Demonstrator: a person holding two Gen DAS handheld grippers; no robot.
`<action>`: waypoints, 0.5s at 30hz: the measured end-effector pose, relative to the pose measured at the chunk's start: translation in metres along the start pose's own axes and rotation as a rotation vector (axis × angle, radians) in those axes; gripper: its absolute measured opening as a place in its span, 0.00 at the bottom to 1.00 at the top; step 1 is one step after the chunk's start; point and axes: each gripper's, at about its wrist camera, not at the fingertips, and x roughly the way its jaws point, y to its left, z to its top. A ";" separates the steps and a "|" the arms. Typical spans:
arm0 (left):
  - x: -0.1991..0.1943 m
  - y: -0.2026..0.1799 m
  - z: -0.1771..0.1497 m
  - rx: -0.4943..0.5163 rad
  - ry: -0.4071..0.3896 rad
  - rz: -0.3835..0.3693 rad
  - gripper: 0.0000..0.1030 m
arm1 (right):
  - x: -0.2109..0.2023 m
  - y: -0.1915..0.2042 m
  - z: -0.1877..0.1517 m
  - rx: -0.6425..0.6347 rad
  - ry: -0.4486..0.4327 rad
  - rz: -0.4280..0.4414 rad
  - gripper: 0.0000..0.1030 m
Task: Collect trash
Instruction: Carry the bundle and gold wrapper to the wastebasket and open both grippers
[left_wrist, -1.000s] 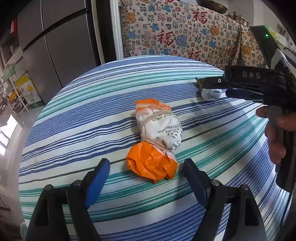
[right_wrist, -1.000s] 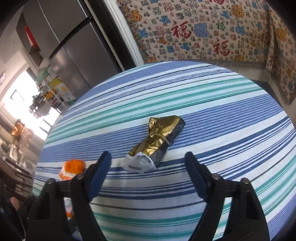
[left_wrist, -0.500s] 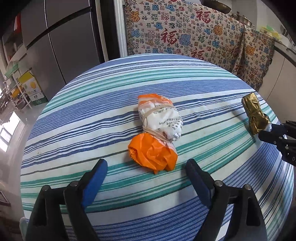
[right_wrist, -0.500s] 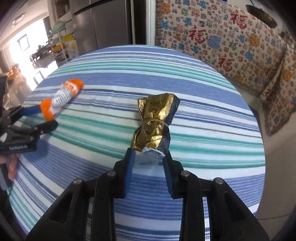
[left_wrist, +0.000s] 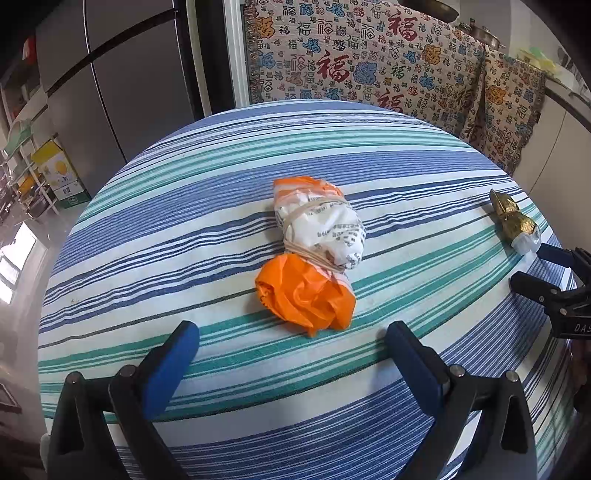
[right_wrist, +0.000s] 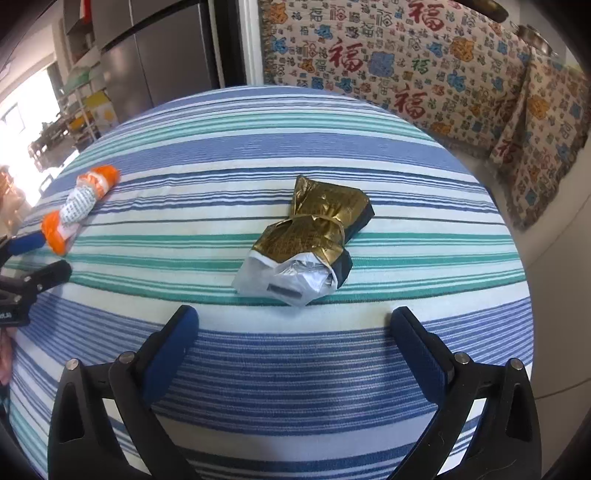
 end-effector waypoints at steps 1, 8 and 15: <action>0.000 0.000 0.000 -0.002 -0.001 0.001 1.00 | 0.001 0.000 0.002 0.003 0.000 -0.002 1.00; 0.000 -0.003 -0.001 -0.012 -0.007 0.009 1.00 | 0.007 -0.001 0.011 0.018 0.027 -0.006 0.99; -0.012 0.012 0.001 0.005 -0.007 -0.163 1.00 | -0.035 -0.029 0.024 0.079 -0.033 0.084 0.95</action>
